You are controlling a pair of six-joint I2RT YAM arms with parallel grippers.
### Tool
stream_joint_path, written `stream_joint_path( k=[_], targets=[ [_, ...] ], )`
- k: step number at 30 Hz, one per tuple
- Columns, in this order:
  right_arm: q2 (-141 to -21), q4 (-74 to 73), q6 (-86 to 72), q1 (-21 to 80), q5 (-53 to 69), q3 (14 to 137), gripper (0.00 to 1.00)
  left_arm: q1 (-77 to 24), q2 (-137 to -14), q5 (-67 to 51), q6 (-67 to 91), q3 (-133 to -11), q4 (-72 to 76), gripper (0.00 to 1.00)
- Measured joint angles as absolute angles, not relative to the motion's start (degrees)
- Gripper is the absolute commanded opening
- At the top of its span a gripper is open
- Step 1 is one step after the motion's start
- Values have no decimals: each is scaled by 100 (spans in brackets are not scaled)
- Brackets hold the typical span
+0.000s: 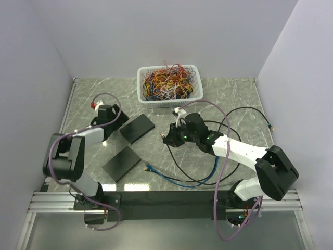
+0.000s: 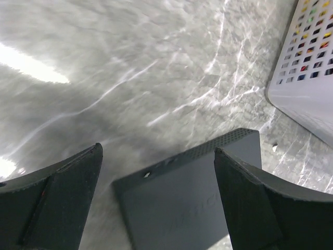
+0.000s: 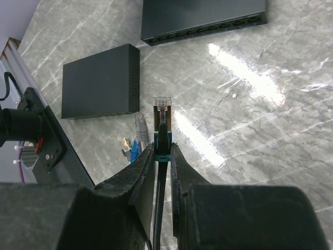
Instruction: Insert the plug into the switch port
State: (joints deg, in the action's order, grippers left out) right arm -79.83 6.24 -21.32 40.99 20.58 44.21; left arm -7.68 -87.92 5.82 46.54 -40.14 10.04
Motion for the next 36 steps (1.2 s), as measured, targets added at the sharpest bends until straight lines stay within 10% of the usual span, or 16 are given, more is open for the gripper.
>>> stream_joint_path(
  k=[36],
  targets=[
    [-10868,-1588,-1280,5898,-1048,7065,0,-1417,-8943,-75,4519,-3485,1979,96]
  ],
)
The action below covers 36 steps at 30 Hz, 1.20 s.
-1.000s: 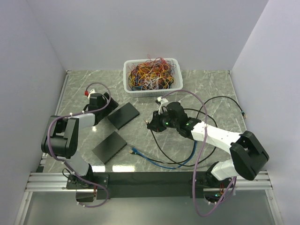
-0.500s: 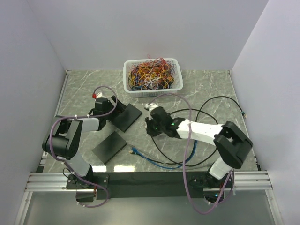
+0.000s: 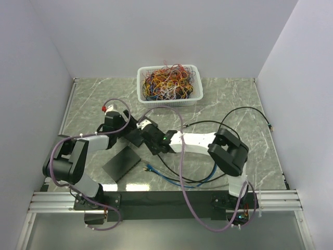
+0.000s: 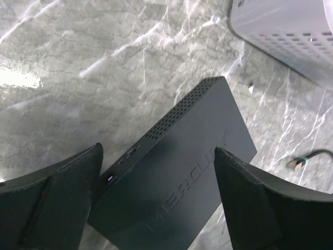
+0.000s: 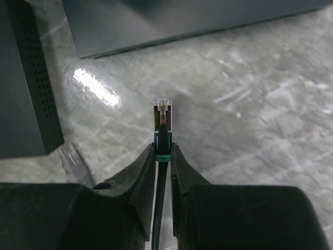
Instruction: Insert the plug into the switch port
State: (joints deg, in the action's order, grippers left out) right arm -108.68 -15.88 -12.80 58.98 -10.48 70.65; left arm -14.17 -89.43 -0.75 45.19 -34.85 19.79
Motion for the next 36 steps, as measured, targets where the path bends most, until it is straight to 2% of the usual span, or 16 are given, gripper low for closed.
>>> stream_joint_path(
  k=[11,36],
  targets=[
    [-11500,-1848,-1120,6029,-1251,7721,0,-1417,-8882,-478,4239,-3415,2025,98],
    [-11817,-1935,-1184,6029,-1603,8154,0,-1417,-9225,-626,4115,-3474,2574,98]
  ],
)
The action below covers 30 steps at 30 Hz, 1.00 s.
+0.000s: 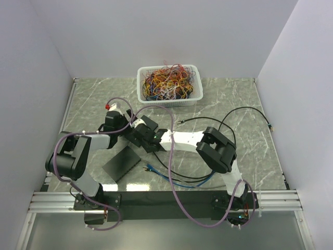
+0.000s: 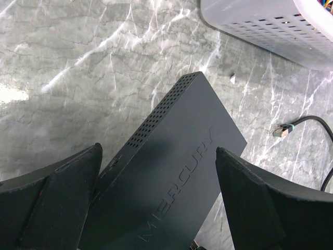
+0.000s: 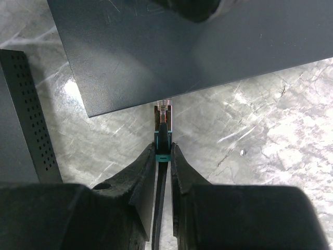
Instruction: Insert the plug into the switch port
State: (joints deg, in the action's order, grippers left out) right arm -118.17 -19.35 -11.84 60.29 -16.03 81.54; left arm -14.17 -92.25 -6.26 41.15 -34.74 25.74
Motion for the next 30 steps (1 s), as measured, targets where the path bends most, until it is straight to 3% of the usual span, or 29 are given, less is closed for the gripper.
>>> stream_joint_path(
  k=[30],
  targets=[
    [-11817,-2038,-1302,6171,-1356,8250,0,-1409,-9351,-694,4115,-3479,2814,97]
  ],
)
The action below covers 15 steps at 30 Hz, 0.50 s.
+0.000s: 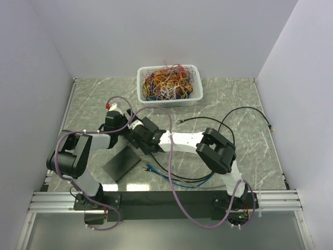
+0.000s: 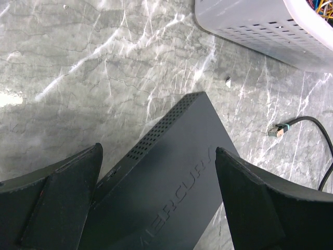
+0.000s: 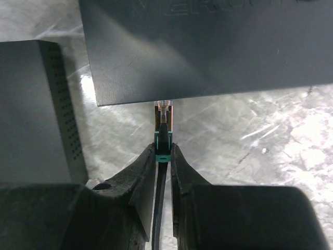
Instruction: Insert the plug into the switch port
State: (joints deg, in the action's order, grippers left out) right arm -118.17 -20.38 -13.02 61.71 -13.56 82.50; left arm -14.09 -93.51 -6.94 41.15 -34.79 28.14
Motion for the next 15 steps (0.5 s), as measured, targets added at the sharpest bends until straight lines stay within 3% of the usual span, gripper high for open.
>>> stream_joint_path(
  k=[15],
  targets=[
    [-11817,-2045,-1361,6211,-1435,8252,0,-1406,-9365,-714,4112,-3492,2827,97]
  ],
)
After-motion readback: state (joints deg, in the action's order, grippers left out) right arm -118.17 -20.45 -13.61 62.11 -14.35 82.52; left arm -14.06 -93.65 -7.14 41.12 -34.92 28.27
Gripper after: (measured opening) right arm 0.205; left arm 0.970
